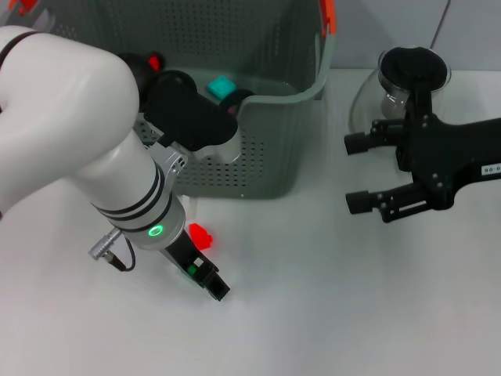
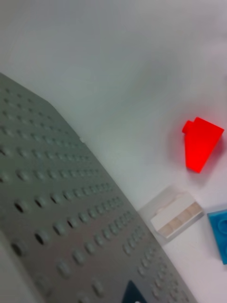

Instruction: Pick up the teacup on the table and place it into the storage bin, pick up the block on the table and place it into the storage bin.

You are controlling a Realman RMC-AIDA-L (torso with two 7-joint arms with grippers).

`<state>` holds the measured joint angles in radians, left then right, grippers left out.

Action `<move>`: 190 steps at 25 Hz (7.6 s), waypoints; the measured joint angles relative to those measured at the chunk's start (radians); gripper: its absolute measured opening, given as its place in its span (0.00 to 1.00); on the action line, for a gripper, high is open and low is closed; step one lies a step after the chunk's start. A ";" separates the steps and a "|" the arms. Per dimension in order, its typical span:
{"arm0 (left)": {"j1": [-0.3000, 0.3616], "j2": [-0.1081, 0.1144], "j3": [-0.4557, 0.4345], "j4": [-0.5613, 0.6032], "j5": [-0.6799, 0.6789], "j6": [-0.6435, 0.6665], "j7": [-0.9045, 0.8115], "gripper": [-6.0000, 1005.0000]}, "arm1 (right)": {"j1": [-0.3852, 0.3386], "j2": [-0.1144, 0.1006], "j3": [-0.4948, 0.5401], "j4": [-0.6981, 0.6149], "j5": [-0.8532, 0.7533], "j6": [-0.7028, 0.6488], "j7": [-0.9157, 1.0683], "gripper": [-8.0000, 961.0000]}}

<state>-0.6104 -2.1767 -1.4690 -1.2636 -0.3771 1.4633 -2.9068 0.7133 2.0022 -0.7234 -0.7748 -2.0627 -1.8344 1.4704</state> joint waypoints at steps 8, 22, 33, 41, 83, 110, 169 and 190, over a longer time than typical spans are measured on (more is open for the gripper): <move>-0.005 0.000 0.023 0.004 0.000 -0.002 -0.013 0.88 | 0.000 -0.003 -0.009 0.012 -0.047 0.009 0.007 0.98; -0.017 0.001 0.023 0.032 0.000 -0.009 -0.034 0.70 | -0.001 -0.003 -0.003 0.019 -0.043 0.010 -0.003 0.98; -0.029 0.003 0.016 -0.005 0.009 0.032 -0.038 0.44 | -0.004 -0.005 0.012 0.019 -0.042 0.009 -0.010 0.98; 0.015 0.007 -0.140 -0.247 -0.030 0.238 0.036 0.43 | -0.008 -0.007 0.025 0.020 -0.041 -0.002 -0.016 0.98; -0.175 0.172 -0.788 -0.233 -0.149 0.053 0.402 0.70 | 0.019 0.004 0.051 0.020 0.000 -0.018 0.023 0.98; 0.153 0.009 -0.388 -0.348 -0.258 0.247 0.891 0.94 | 0.006 -0.011 0.066 0.075 0.045 0.002 0.068 0.98; -0.072 0.005 -0.042 0.093 0.037 -0.110 0.607 0.87 | -0.015 0.014 0.078 0.077 0.058 0.042 0.088 0.98; -0.099 0.005 -0.043 0.152 0.040 -0.136 0.593 0.68 | -0.018 0.015 0.078 0.077 0.058 0.046 0.087 0.98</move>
<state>-0.7093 -2.1721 -1.5117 -1.1112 -0.3376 1.3278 -2.3141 0.6949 2.0176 -0.6458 -0.6980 -2.0049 -1.7886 1.5569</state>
